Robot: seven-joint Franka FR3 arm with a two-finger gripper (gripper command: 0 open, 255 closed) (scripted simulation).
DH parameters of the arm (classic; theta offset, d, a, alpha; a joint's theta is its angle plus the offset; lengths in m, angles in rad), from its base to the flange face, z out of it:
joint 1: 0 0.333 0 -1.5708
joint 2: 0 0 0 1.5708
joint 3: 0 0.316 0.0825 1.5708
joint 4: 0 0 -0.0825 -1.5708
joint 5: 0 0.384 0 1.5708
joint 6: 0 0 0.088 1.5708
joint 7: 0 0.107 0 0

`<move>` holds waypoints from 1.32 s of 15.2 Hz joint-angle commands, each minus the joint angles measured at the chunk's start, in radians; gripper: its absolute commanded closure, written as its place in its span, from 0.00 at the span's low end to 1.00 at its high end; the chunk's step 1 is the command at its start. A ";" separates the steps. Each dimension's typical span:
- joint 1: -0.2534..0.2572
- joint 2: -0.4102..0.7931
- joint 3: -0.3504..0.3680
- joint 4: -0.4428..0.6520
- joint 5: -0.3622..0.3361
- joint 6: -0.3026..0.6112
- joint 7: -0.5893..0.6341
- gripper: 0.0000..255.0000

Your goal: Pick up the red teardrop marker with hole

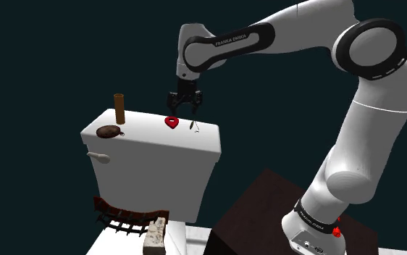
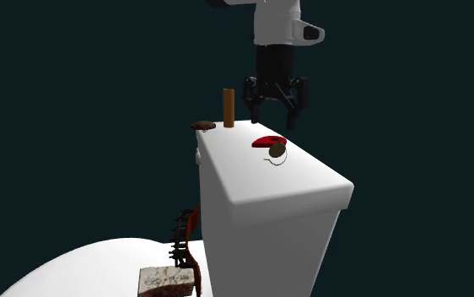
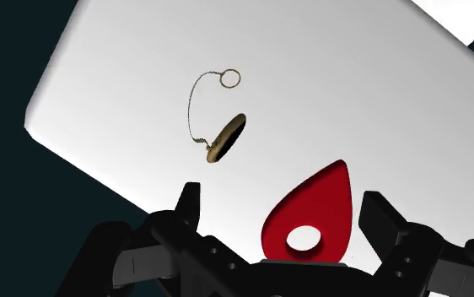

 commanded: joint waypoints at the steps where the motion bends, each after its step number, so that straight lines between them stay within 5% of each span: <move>1: 0.008 0.078 0.001 0.082 -0.009 0.004 0.035 0.00; 3: 0.017 0.152 -0.001 0.164 -0.018 0.003 0.066 0.00; 12: 0.019 0.186 -0.003 0.107 -0.024 0.093 0.070 0.00; 13: 0.020 0.184 -0.003 0.104 -0.025 0.095 0.072 1.00; 20: 0.020 0.185 -0.003 0.107 -0.025 0.093 0.071 1.00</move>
